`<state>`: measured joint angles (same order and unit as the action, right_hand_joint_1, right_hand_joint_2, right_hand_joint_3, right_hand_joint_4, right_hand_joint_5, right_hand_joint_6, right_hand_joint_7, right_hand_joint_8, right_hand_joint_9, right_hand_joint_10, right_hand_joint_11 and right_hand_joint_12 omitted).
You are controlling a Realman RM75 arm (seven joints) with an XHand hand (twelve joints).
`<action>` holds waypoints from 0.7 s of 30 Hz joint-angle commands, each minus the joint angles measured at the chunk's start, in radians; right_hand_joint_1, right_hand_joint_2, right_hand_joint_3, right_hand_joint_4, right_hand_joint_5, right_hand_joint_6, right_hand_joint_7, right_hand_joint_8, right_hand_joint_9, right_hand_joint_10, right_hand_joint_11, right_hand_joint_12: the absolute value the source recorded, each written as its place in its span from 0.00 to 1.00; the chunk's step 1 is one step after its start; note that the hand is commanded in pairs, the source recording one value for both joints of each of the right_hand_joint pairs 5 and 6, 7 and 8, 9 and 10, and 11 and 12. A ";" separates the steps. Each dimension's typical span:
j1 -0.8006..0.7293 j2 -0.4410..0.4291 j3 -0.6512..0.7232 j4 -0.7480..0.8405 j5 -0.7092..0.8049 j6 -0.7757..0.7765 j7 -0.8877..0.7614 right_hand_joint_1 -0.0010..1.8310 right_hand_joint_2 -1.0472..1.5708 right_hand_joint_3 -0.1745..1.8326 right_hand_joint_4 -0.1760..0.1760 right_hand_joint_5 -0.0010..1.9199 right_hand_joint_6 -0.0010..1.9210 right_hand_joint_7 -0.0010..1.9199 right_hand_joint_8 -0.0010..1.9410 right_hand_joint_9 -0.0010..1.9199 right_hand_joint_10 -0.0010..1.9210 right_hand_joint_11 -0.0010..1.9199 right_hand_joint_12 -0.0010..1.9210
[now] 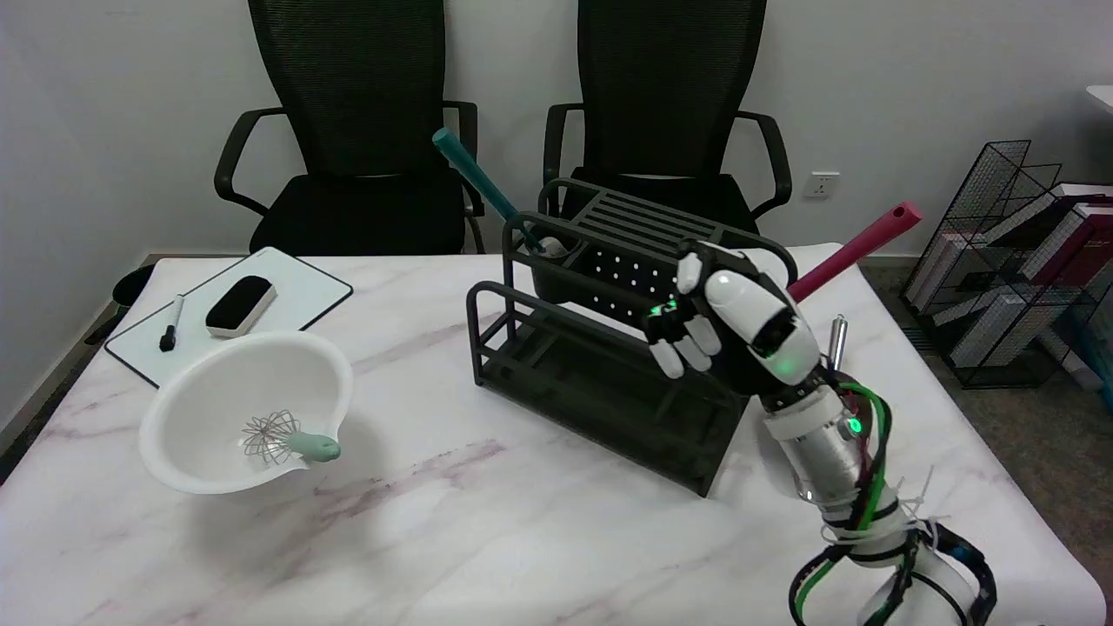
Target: Pick up the blue sponge bottle brush.
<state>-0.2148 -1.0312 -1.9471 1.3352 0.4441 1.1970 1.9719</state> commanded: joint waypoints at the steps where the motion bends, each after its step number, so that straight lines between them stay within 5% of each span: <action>1: 0.257 -0.027 0.046 0.343 -0.068 -0.594 -0.006 0.53 0.75 0.56 0.50 0.63 0.63 0.79 0.79 0.83 0.83 0.76 0.76; 8: 0.600 -0.006 -0.016 0.327 -0.190 -0.899 -0.008 0.55 0.73 0.56 0.50 0.53 0.53 0.76 0.76 0.81 0.81 0.74 0.74; 13: 0.756 -0.024 -0.089 0.229 -0.331 -0.983 -0.008 0.56 0.64 0.55 0.50 0.46 0.46 0.70 0.70 0.75 0.75 0.66 0.66; 18: 0.836 -0.042 -0.125 0.106 -0.504 -1.006 -0.008 0.61 0.47 0.62 0.50 0.40 0.40 0.64 0.63 0.53 0.53 0.48 0.48; 19: 0.844 -0.043 -0.124 0.088 -0.531 -1.008 -0.008 0.64 0.42 0.63 0.50 0.27 0.27 0.54 0.54 0.45 0.45 0.43 0.43; 21: 0.859 -0.047 -0.115 0.054 -0.583 -1.009 -0.008 0.65 0.40 0.63 0.50 0.16 0.16 0.48 0.47 0.39 0.39 0.40 0.40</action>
<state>0.2511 -1.0468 -1.9738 1.5519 0.2552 0.5178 1.9666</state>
